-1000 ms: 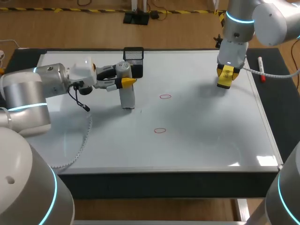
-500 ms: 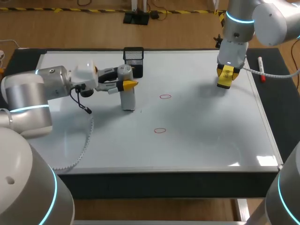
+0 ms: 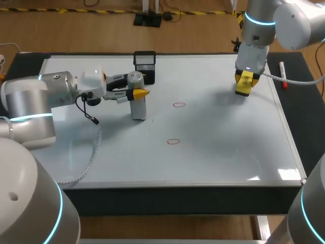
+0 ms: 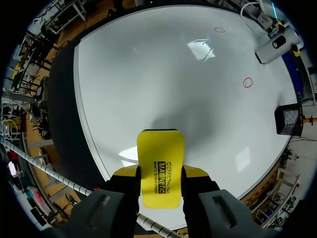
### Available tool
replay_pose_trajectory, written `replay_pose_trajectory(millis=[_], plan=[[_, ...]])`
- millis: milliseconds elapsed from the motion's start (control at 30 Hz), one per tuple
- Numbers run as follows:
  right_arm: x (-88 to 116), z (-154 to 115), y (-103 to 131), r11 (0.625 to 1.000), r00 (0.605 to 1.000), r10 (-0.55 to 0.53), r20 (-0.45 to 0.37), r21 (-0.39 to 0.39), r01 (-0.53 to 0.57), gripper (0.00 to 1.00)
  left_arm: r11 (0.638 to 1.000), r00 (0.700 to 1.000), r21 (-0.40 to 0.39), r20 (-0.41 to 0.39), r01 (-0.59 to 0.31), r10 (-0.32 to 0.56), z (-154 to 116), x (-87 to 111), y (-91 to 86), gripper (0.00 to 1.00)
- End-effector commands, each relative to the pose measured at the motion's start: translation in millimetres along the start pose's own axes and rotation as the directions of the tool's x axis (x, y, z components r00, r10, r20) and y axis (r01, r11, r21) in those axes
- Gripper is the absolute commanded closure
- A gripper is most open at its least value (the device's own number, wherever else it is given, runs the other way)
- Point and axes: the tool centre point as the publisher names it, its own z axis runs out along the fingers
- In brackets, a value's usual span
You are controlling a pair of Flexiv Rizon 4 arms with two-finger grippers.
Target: Pick up the inspection probe, press it on each red-marked spot on the whiteboard one by one, put down the probe, pick up the eraser, and wipe off all the red marks.
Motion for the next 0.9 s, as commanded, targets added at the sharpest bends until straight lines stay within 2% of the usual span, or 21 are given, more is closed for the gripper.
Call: replay_pose_trajectory(millis=[33,700,900], plan=[[1,-2,0,1.0,1.0,-0.002,-0.002,0.002,0.002,1.0,1.0,1.0,-0.028,-0.005,-0.001,0.001,0,-0.4,0.4,1.0],[1,-2,0,1.0,1.0,-0.002,-0.002,0.002,0.002,1.0,0.999,1.0,-0.041,-0.01,-0.001,0.0,1,0.3,1.6,1.0],[1,-2,0,1.0,1.0,-0.002,-0.002,0.002,0.002,1.0,0.999,1.0,-0.019,-0.011,-0.028,0.028,2,0.8,-10.8,1.0]])
